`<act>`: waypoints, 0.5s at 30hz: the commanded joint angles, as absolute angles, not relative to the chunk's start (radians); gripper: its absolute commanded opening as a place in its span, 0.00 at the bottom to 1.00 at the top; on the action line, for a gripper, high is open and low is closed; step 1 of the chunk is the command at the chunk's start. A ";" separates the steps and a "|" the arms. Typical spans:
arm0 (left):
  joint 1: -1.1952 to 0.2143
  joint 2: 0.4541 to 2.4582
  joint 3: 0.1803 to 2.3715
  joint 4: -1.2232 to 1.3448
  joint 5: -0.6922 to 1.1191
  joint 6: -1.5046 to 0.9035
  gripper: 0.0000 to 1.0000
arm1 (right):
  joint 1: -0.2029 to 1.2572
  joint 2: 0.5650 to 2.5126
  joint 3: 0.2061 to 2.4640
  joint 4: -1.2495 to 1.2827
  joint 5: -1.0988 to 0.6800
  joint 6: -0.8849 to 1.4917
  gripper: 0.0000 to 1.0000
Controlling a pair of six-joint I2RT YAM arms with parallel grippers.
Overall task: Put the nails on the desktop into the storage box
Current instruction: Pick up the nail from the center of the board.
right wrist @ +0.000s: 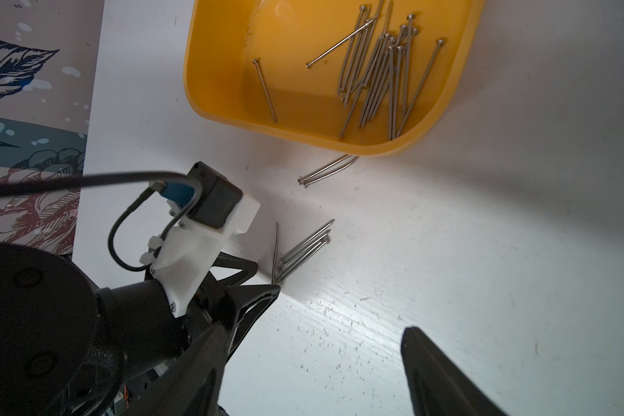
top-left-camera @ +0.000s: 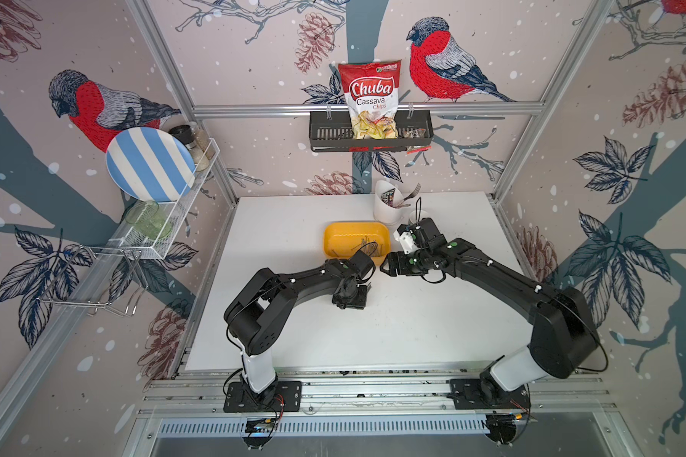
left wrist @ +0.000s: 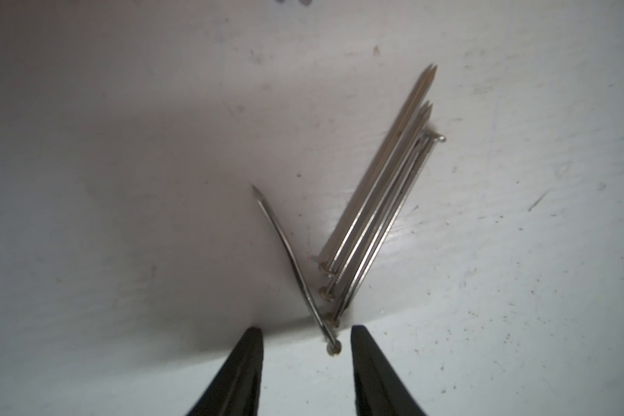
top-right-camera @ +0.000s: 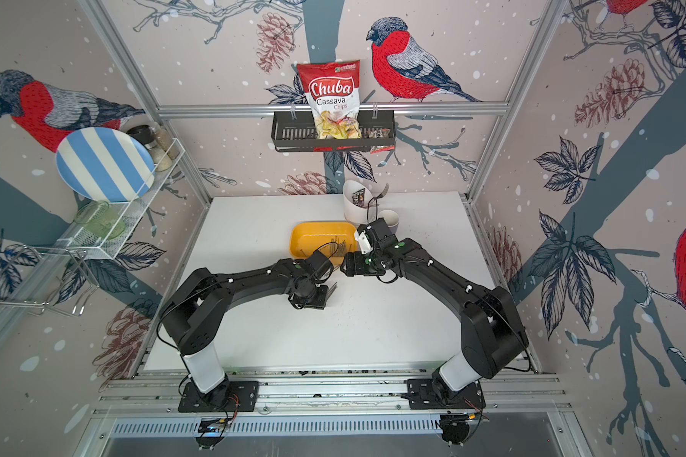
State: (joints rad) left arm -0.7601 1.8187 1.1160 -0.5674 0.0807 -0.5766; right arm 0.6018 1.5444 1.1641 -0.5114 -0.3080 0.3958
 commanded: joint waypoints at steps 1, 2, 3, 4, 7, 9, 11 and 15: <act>-0.764 1.846 1.112 -0.604 0.078 -0.563 0.40 | 0.597 1.537 1.161 -0.497 -0.304 0.382 0.80; -0.764 1.849 1.111 -0.609 0.076 -0.560 0.37 | 0.595 1.536 1.160 -0.497 -0.304 0.383 0.80; -0.764 1.851 1.109 -0.616 0.073 -0.556 0.36 | 0.593 1.538 1.160 -0.498 -0.305 0.381 0.80; -0.763 1.852 1.108 -0.623 0.066 -0.551 0.35 | 0.591 1.536 1.159 -0.496 -0.304 0.381 0.80; -0.764 1.849 1.092 -0.652 0.029 -0.534 0.31 | 0.588 1.535 1.157 -0.492 -0.306 0.380 0.80; -0.764 1.845 1.079 -0.668 0.005 -0.524 0.31 | 0.589 1.535 1.154 -0.492 -0.306 0.380 0.80; -0.764 1.848 1.070 -0.678 -0.007 -0.515 0.30 | 0.588 1.535 1.154 -0.489 -0.308 0.383 0.80; -0.764 1.855 1.057 -0.677 -0.018 -0.511 0.26 | 0.588 1.537 1.156 -0.487 -0.311 0.385 0.80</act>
